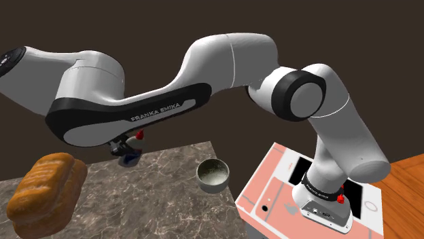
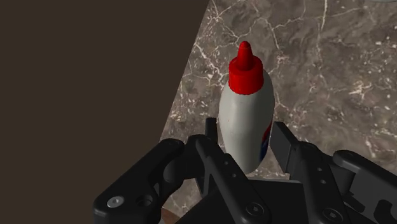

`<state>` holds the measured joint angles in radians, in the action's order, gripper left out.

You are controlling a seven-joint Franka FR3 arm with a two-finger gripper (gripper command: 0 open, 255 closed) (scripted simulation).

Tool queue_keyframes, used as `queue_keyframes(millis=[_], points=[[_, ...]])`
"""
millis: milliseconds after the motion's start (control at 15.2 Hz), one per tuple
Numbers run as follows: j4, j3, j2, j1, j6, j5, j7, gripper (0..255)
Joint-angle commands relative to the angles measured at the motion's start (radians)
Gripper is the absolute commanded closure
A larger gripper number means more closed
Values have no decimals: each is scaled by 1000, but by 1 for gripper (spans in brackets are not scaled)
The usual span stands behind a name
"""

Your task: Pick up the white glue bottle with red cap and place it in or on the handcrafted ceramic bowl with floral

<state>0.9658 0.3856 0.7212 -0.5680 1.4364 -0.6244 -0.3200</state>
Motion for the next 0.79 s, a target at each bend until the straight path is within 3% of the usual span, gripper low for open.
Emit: queue_keyframes(millis=[0,264,462,726], points=[[-40,-3,7,-9,-28,-2,-15,255],[-128,-9,29,-31,-85,-9,-43,255],[217,34,-183,63,26,44,23,255],[514,65,-392,138,118,112,52,255]])
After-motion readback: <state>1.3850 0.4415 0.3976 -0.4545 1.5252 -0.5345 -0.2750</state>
